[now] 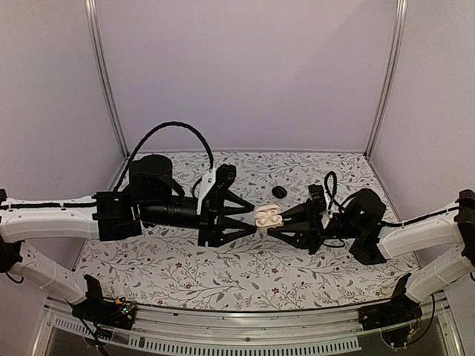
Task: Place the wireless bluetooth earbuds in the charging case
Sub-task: Close the charging case with the earbuds inside, then place the charging case with the earbuds at the center of the board.
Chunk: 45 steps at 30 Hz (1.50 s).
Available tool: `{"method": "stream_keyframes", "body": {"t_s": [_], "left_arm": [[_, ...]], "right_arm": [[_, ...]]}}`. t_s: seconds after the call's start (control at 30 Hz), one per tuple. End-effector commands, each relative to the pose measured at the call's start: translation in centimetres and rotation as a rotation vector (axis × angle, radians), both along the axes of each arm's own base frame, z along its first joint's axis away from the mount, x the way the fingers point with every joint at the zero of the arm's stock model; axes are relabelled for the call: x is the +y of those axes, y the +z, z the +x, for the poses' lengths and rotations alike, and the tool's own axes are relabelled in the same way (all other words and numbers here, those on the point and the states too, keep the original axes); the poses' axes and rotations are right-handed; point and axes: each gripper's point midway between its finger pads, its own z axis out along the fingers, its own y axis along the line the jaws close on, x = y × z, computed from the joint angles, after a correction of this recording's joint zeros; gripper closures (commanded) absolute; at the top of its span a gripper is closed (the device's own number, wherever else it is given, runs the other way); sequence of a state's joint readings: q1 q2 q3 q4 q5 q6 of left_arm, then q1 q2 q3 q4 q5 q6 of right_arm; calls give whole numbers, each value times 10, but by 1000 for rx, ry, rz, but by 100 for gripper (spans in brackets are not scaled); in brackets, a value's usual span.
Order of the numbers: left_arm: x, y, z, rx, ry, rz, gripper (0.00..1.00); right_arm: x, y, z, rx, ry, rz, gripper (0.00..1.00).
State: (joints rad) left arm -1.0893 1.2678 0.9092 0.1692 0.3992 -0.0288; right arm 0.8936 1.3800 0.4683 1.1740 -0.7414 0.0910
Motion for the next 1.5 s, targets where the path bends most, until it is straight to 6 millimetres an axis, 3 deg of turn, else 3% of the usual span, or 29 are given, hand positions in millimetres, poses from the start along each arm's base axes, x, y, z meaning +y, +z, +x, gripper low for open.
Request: {"method": "stream_keyframes", "body": {"t_s": [0.0,0.4,0.6,0.83,1.03,1.23,1.27,1.47], "left_arm": [[-6,10,-22,-89,-81,-32,45],[-11,8,-32,-97,-109,7,48],[-4,8,-8,-167,42,42,45],[24,13,46,-137,375,37,35],[49,21,73,15,496,-64,1],[69,15,100,88,624,-70,0],[71,14,102,95,641,-71,0],[81,14,99,140,657,-155,0]], "right_arm": [[5,-2,1,62,36,-33,100],[10,-2,6,83,35,-41,100],[12,-7,20,153,-25,-66,100],[-2,-43,91,347,-307,-233,100],[-31,-80,139,534,-457,-334,100],[-44,-132,175,765,-471,-412,100],[-43,-131,183,777,-474,-412,100],[-37,-177,216,904,-495,-539,100]]}}
